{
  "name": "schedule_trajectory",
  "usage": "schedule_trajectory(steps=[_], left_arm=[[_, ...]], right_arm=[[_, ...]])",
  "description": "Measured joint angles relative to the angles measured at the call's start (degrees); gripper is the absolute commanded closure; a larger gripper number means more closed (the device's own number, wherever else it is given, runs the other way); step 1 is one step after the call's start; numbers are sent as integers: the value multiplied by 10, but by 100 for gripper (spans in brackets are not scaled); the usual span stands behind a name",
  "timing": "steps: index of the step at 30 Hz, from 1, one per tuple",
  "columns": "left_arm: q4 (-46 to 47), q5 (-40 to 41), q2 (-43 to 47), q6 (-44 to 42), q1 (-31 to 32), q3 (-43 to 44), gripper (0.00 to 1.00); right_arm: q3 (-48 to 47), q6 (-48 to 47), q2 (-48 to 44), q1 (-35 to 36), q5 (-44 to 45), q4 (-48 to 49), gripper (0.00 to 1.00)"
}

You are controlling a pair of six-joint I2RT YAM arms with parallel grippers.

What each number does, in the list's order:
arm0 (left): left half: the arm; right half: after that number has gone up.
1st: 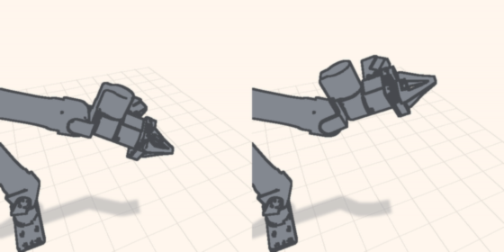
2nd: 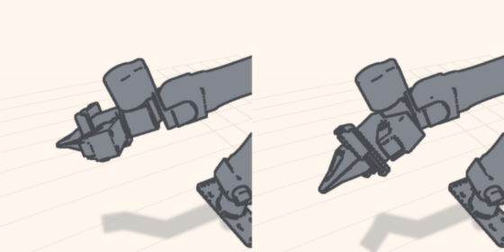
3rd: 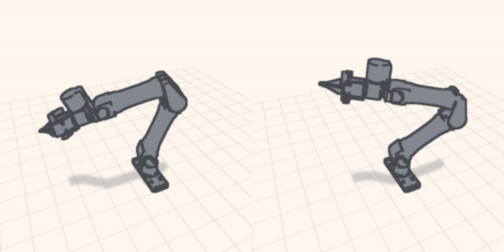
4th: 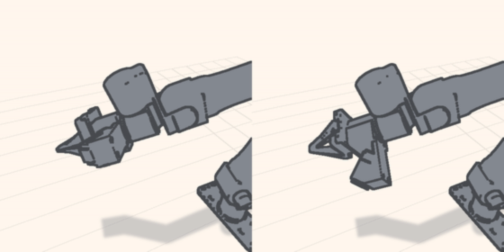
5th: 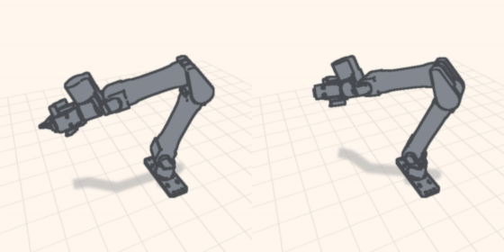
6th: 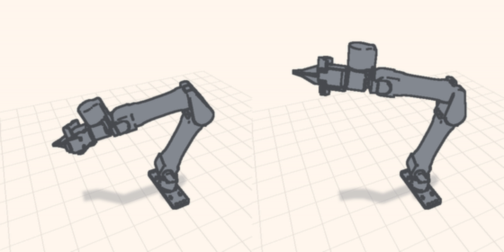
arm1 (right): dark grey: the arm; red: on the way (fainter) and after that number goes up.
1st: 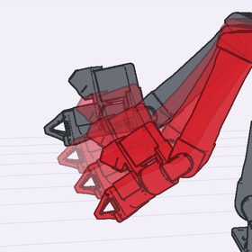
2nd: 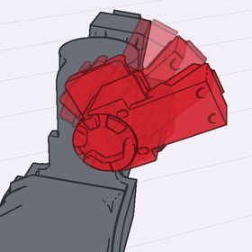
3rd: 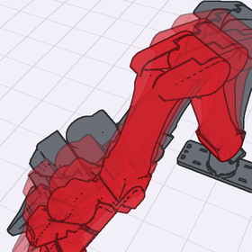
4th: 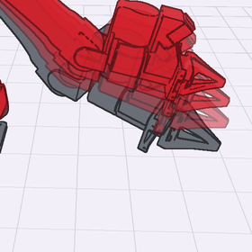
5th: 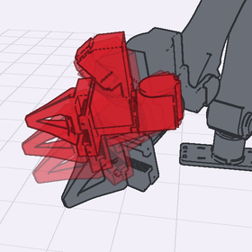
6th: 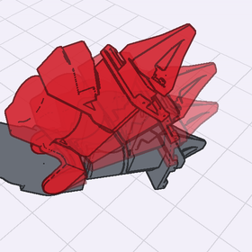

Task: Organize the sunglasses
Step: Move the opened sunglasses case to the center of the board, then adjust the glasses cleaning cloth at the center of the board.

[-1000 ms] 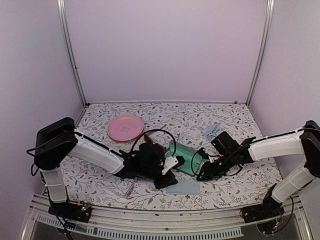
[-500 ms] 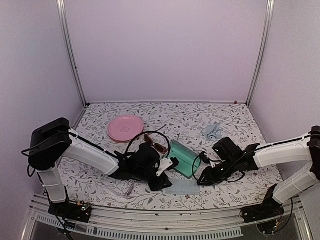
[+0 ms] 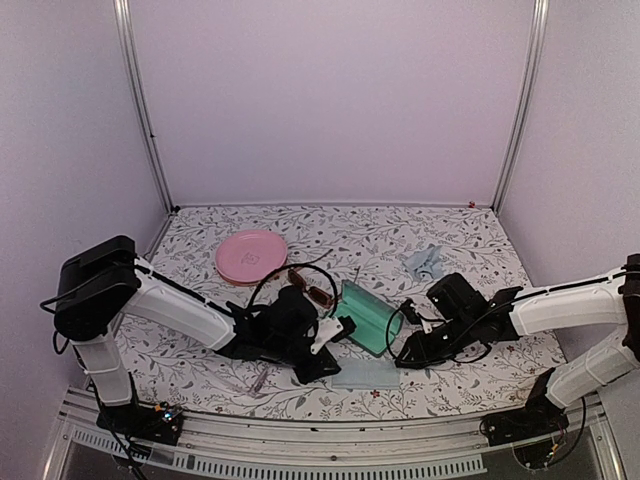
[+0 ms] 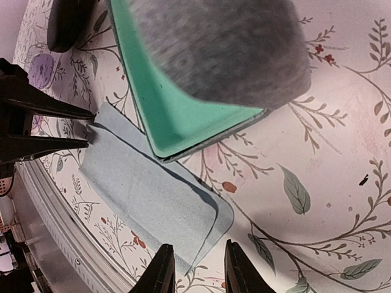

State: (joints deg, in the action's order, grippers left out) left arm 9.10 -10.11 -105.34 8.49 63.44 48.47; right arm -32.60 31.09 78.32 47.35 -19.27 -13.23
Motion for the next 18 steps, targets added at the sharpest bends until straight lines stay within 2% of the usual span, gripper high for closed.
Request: schedule_trajectory(steps=[9, 18], left_arm=[[0, -12, 0, 3, 0, -2, 89], [-17, -7, 8, 3, 0, -4, 88]], right_arm=[[0, 0, 3, 0, 3, 0, 70], [0, -1, 7, 0, 5, 0, 70]])
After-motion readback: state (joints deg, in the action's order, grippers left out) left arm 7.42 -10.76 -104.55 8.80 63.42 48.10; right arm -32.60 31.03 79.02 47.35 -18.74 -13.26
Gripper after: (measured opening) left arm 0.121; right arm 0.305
